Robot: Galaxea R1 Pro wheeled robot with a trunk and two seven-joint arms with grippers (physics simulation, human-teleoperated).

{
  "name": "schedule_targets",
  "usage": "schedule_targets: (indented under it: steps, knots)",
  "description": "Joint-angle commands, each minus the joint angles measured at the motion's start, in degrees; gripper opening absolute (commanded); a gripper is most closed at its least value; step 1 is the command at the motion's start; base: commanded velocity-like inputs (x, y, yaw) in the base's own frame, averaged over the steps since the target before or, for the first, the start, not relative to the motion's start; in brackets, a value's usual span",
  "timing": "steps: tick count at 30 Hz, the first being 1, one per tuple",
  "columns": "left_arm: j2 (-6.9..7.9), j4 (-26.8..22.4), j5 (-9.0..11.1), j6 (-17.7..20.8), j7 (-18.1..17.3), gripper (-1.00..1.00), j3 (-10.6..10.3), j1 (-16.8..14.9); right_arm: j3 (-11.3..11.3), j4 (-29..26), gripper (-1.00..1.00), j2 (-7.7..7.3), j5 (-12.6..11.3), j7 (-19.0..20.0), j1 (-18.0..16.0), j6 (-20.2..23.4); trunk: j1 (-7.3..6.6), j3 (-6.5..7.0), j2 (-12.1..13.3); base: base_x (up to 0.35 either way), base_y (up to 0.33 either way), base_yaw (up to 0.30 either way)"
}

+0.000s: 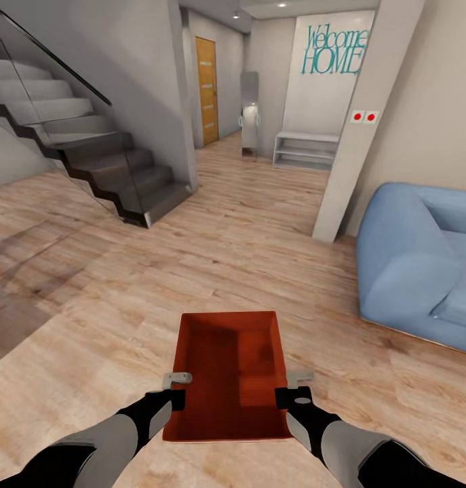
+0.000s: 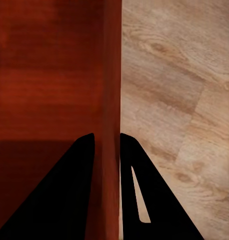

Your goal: Move the two storage containers from the living room to the garage. In the garage, place one container on the floor and stack the other container on top of it (either order is fine).

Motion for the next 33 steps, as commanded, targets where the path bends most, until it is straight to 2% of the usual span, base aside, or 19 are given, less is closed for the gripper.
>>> schedule_targets:
  steps: [1, 33]
  knots:
    - [1.34, -0.31, -0.66, -1.02, 0.53, -1.00, -1.04, -0.02, 0.02, 0.89, -1.00, 0.01, -1.29, -0.16, -0.02, -0.27, 0.03, -0.04, -0.02, 0.322, 0.000, 0.000]
    - [1.34, -0.31, -0.66, -1.02, 0.53, -1.00, -1.04, -0.02, -0.03, 0.89, -1.00, 0.01, -1.29, -0.16, -0.02, -0.33, 0.03, -0.04, -0.02, 0.322, 0.000, 0.000]
